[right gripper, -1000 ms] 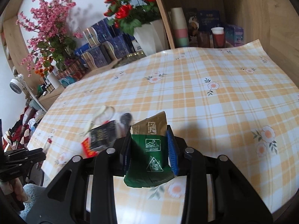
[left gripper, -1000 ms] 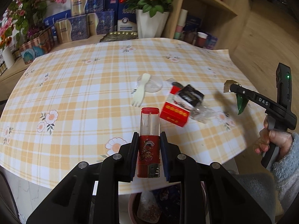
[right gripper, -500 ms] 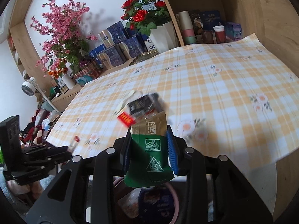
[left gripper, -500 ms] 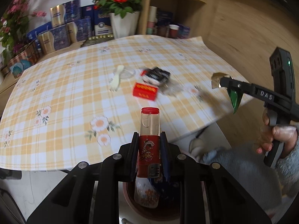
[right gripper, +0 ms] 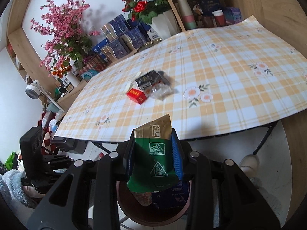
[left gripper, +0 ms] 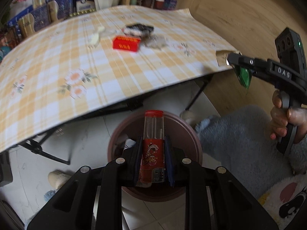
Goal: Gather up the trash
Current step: 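Carry the red tube over the bin and open the left tool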
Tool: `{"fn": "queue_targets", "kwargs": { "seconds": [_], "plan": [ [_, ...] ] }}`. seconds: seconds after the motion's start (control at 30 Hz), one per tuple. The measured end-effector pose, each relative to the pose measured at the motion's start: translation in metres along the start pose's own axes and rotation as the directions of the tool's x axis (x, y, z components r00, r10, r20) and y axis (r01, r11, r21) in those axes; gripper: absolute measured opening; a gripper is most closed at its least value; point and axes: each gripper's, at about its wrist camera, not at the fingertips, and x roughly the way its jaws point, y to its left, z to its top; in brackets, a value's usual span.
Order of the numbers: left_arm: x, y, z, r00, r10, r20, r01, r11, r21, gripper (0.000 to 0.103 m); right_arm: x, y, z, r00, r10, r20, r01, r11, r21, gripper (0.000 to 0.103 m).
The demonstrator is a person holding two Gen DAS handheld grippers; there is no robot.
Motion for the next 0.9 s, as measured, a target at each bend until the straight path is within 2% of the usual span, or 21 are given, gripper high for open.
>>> {"fn": "queue_targets", "kwargs": {
  "seconds": [0.17,0.27,0.47,0.57,0.73,0.83,0.87,0.9],
  "plan": [
    [0.037,-0.005,-0.005,0.996,-0.028,-0.089,0.030,0.999,0.021,0.022,0.006,-0.005,-0.003,1.000,0.006,-0.016,-0.006,1.000,0.014,0.036],
    [0.068,-0.006,-0.011,0.987,-0.044,-0.155,0.049,0.999,0.024,0.022,0.009,-0.007,-0.005,1.000,0.004,-0.028,-0.004,1.000,0.014,0.036],
    [0.136,-0.010,-0.019,0.957,-0.049,-0.286,0.055,0.998,0.013,0.022,0.008,-0.013,-0.003,1.000,-0.007,-0.024,0.008,1.000,0.023,0.036],
    [0.167,-0.013,-0.025,0.932,-0.026,-0.363,0.038,0.999,0.027,0.022,0.005,-0.020,0.000,1.000,-0.010,-0.016,0.011,0.999,0.042,0.036],
    [0.198,-0.011,-0.043,0.896,0.021,-0.443,0.004,0.998,0.057,0.022,0.000,-0.024,0.002,1.000,-0.012,-0.014,0.013,0.999,0.048,0.036],
    [0.208,-0.009,-0.051,0.885,0.044,-0.464,-0.018,0.998,0.061,0.023,-0.003,-0.026,0.001,1.000,-0.022,-0.020,0.023,0.999,0.037,0.036],
    [0.208,-0.010,-0.053,0.886,0.057,-0.460,-0.024,0.997,0.077,0.027,-0.004,-0.027,0.000,0.999,-0.026,-0.022,0.027,0.999,0.037,0.036],
    [0.207,-0.013,-0.053,0.891,0.061,-0.450,-0.025,0.996,0.087,0.041,-0.005,-0.028,-0.001,0.999,-0.031,-0.025,0.031,0.999,0.037,0.036]
  ]
}}
